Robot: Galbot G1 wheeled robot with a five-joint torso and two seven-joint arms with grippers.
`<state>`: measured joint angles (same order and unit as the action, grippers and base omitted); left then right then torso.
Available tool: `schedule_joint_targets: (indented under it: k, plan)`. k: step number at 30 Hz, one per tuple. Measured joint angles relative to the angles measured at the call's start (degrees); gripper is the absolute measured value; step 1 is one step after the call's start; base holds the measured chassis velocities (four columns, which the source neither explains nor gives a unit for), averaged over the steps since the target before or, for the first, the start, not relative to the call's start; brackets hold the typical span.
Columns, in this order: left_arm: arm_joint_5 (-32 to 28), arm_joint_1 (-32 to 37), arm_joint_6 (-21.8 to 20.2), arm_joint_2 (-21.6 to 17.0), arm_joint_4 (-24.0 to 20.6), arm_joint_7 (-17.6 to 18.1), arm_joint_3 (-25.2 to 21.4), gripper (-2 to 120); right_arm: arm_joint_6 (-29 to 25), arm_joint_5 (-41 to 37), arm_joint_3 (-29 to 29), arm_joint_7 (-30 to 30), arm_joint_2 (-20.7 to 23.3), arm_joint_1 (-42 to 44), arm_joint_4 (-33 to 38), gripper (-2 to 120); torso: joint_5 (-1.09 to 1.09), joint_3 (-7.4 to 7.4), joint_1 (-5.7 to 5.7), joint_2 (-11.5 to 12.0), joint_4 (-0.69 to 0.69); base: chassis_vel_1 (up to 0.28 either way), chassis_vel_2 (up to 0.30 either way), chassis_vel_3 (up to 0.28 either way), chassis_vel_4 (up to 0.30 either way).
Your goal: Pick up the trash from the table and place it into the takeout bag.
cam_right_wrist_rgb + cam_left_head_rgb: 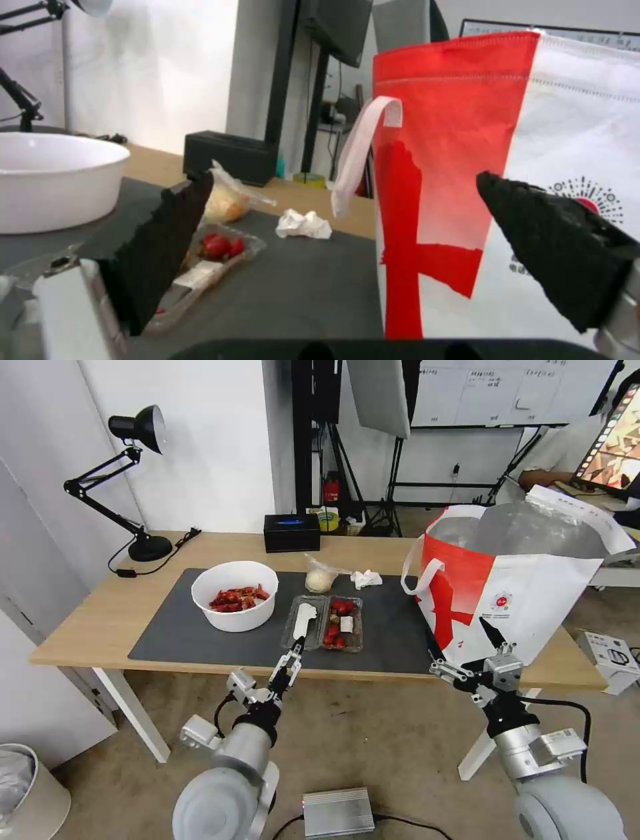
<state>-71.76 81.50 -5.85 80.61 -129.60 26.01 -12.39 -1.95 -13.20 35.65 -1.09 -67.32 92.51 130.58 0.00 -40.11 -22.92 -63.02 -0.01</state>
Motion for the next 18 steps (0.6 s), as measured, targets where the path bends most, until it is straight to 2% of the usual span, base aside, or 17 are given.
schedule_joint_targets:
  k: [18]
  plan:
    - [-3.99, -9.36, 0.33, -1.03, 6.38, 4.49, 3.58, 100, -0.01, 1.3, 0.83, -0.03, -1.63, 1.14, -0.2, 100, 0.0, 0.0, 0.0, 0.0, 0.0, 0.0, 0.0, 0.0, 0.0]
